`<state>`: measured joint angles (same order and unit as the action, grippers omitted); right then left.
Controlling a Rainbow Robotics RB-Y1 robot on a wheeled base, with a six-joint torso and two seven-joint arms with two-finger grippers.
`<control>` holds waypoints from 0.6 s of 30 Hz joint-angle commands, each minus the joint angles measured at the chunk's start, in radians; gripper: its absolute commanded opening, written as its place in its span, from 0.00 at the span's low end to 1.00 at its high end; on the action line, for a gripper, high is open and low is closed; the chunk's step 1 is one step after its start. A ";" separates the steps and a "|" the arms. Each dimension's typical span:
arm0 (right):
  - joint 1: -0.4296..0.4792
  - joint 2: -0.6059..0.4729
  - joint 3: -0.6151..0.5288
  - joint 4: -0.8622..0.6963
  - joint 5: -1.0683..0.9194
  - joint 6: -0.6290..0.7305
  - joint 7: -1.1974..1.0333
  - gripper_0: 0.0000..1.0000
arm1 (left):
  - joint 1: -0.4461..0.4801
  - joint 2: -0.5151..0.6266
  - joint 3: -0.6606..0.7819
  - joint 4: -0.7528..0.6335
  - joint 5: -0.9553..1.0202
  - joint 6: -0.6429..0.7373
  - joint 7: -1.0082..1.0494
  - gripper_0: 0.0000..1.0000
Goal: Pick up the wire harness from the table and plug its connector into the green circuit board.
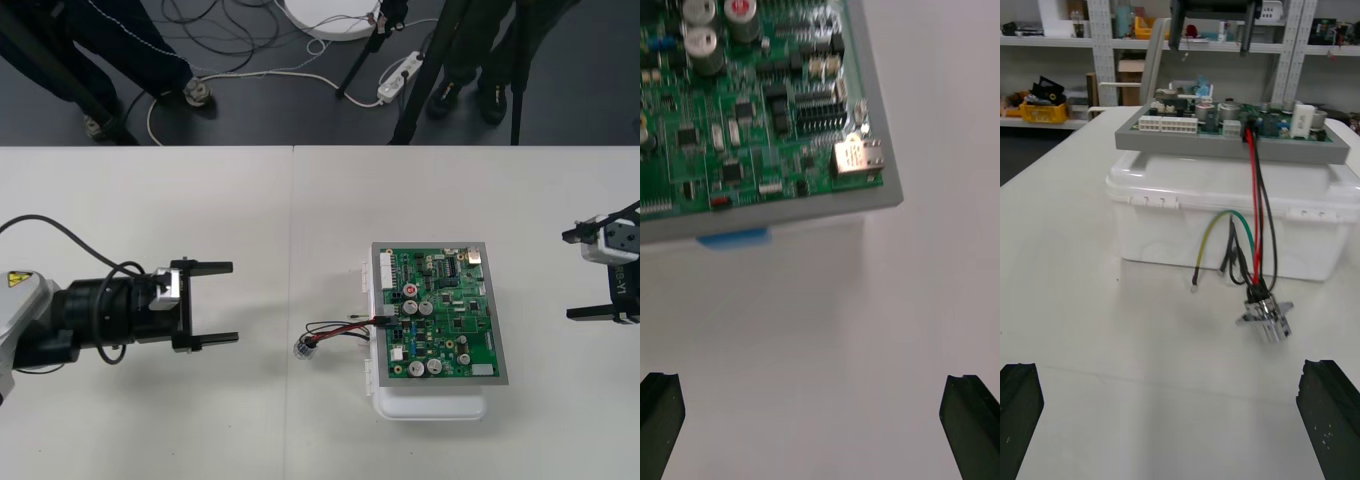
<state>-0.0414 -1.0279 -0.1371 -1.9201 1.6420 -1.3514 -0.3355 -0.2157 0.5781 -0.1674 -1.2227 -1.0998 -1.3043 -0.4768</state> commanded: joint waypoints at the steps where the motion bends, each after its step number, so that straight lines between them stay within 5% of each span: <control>1: 0.063 -0.047 -0.075 0.001 -0.134 0.044 0.092 1.00 | 0.036 0.035 0.152 -0.015 -0.081 -0.265 0.152 1.00; 7: 0.081 -0.049 -0.107 0.001 -0.294 0.100 0.204 1.00 | 0.041 0.055 0.299 -0.017 -0.161 -0.266 0.208 1.00; 18: 0.147 -0.080 -0.147 0.001 -0.513 0.126 0.308 1.00 | 0.139 0.239 0.338 -0.152 -0.080 -0.266 0.245 1.00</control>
<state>0.0686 -1.0533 -0.2404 -1.9163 1.1795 -1.2361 -0.0615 -0.1355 0.7164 0.1459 -1.3081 -1.2282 -1.5206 -0.2658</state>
